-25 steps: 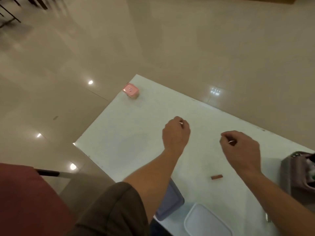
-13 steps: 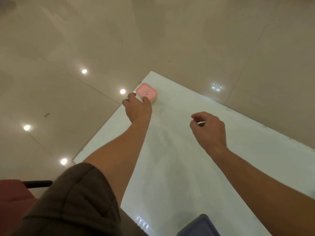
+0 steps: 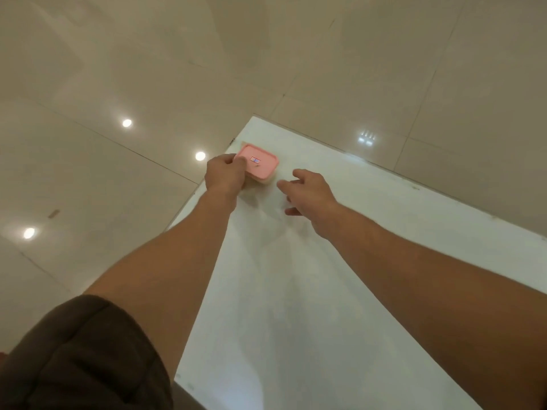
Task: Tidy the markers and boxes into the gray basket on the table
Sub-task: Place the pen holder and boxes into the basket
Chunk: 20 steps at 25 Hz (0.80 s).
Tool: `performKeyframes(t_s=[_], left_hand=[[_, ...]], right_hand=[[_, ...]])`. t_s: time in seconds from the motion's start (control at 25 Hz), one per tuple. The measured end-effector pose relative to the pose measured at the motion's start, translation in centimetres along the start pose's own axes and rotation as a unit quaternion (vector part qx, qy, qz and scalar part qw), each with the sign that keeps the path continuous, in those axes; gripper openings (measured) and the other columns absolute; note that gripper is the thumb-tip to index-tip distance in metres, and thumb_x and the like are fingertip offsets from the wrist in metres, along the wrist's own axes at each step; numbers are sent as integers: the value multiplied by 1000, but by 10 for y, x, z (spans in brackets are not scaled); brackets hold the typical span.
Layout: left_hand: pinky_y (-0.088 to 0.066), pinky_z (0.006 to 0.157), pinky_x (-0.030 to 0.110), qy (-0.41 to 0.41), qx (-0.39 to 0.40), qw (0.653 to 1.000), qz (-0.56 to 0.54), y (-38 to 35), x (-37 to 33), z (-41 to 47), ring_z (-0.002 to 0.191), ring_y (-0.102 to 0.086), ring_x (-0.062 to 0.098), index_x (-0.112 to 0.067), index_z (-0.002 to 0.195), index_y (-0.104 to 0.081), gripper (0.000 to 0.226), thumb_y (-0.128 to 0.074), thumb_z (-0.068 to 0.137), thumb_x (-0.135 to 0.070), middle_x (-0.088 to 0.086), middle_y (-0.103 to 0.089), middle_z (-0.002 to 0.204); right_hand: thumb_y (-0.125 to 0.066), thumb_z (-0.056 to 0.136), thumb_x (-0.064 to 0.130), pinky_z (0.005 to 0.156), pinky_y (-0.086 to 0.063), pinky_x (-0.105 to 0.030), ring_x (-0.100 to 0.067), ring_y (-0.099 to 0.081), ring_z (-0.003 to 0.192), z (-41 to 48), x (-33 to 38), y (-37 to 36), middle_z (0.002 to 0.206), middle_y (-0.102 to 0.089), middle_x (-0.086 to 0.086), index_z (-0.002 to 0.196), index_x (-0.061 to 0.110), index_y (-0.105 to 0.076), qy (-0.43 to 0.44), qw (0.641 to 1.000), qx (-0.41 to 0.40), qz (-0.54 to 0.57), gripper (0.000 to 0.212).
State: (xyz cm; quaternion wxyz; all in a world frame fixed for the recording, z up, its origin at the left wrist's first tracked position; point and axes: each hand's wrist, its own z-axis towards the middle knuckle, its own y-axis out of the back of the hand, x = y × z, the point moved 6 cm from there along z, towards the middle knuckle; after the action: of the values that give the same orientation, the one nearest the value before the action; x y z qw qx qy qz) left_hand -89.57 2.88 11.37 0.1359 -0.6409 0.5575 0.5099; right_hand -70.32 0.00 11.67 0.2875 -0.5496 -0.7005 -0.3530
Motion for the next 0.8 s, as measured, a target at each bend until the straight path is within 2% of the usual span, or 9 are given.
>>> performKeyframes(t_s=[0.12, 0.24, 0.32, 0.4, 0.48, 0.52, 0.64, 0.72, 0.8], left_hand=[[-62, 76, 38, -18, 40, 999, -19, -15, -3, -33, 79, -66, 22, -15, 101, -70, 17, -58, 90, -11, 1, -71, 90], [-62, 79, 45, -29, 39, 999, -19, -28, 2, -78, 74, -70, 21, -22, 87, -72, 12, -64, 79, -24, -3, -73, 82], [-61, 80, 46, -34, 47, 998, -9, -46, 3, -116, 78, -73, 20, -24, 82, -71, 18, -64, 70, -35, -7, -74, 79], [-60, 81, 46, -55, 71, 996, 9, -70, -1, -159, 80, -73, 19, -25, 81, -71, 27, -61, 64, -44, -7, -74, 78], [-60, 81, 47, -81, 95, 992, 32, -100, -6, -202, 80, -73, 21, -24, 80, -71, 34, -58, 62, -49, -7, -74, 78], [-60, 81, 47, -94, 106, 989, 45, -114, -9, -221, 80, -73, 21, -24, 80, -72, 34, -58, 62, -49, -7, -74, 78], [-59, 81, 45, -135, 150, 976, 80, -169, -24, -306, 78, -72, 22, -25, 82, -72, 24, -60, 70, -43, -9, -74, 80], [-57, 82, 43, -159, 188, 966, 78, -199, -36, -377, 76, -71, 20, -27, 83, -72, 17, -61, 76, -37, -11, -73, 81], [-55, 83, 40, -187, 226, 953, 79, -229, -40, -448, 78, -69, 17, -26, 85, -72, 14, -62, 79, -34, -10, -73, 82]], right_hand=[[-64, 95, 23, 73, -64, -36, -17, -64, 91, -1, 1, -5, 123, -63, -5, 131, 19, -62, -12, 995, -8, 97, 37], [-72, 89, 28, 71, -64, -37, -14, -66, 92, -23, -9, 29, 110, -67, -1, 124, 21, -63, 18, 994, -62, 90, 37], [-78, 81, 37, 76, -63, -42, -13, -68, 94, -45, -21, 73, 104, -68, 7, 122, 25, -61, 61, 994, -92, 7, 46], [-82, 73, 49, 84, -60, -44, -14, -68, 96, -71, -33, 122, 109, -66, 9, 132, 29, -54, 75, 988, -101, -89, 69], [-84, 66, 58, 90, -56, -39, -13, -65, 96, -102, -41, 170, 117, -61, 7, 147, 30, -43, 72, 976, -115, -172, 95], [-86, 66, 56, 91, -54, -35, -12, -63, 92, -121, -43, 192, 118, -59, 7, 148, 28, -43, 78, 969, -125, -197, 97], [-89, 65, 51, 83, -55, -34, -9, -61, 79, -199, -63, 276, 105, -65, 11, 130, 27, -57, 90, 959, -177, -202, 77], [-89, 65, 51, 75, -56, -31, -4, -63, 74, -256, -88, 332, 93, -66, 16, 116, 29, -60, 83, 952, -220, -195, 63], [-90, 63, 51, 71, -56, -28, -1, -64, 74, -314, -115, 383, 89, -67, 18, 109, 32, -61, 77, 942, -265, -189, 58]])
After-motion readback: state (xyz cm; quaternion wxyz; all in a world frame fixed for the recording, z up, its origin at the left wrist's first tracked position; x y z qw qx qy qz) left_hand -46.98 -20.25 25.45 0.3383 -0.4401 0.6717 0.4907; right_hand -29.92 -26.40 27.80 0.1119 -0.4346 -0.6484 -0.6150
